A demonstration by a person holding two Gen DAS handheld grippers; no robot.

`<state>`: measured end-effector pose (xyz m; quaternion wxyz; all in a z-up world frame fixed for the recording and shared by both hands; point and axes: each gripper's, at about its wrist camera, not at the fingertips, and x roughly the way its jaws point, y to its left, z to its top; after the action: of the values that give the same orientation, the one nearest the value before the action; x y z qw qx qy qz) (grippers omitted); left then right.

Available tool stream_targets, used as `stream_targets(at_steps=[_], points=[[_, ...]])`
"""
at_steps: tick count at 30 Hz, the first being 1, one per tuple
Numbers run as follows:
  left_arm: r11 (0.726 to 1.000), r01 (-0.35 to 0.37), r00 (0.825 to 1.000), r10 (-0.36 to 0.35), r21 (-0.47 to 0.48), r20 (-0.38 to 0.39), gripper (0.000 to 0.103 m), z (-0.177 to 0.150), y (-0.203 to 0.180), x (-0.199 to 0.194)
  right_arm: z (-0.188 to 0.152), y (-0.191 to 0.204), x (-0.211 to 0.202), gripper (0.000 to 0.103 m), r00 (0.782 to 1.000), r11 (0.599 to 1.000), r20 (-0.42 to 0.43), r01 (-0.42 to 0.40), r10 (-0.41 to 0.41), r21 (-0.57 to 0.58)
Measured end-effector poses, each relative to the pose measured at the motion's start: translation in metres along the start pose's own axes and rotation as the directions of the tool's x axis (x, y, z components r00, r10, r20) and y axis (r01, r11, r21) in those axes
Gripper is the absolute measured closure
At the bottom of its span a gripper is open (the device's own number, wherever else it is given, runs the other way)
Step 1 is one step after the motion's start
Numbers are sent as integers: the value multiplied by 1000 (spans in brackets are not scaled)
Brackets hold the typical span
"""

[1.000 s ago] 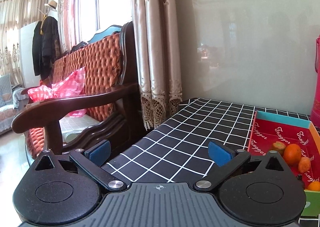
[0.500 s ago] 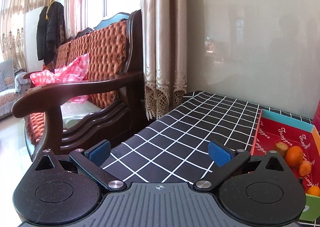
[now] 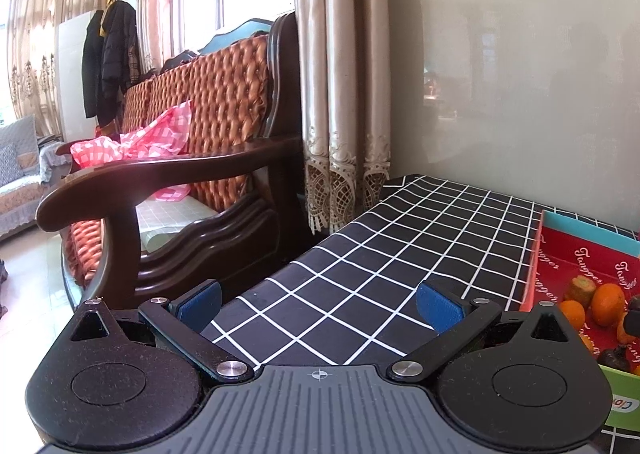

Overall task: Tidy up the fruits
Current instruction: 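Carry the dark fruit with the right tool into the box and release it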

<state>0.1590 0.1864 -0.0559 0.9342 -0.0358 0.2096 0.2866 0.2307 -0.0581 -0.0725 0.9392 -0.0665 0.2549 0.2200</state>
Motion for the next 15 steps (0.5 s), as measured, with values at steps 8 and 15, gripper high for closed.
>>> stream_targets(at_steps=[8,15], points=[[1000,11,999,-11,4,-33,0,-1,3,6,1,2,-4,37,998,998,17,54,-54,19],[998,58,997,-58,18,-51,0,-1,-4,4,2,2,-22,27,993,994,51,101,-102,31]])
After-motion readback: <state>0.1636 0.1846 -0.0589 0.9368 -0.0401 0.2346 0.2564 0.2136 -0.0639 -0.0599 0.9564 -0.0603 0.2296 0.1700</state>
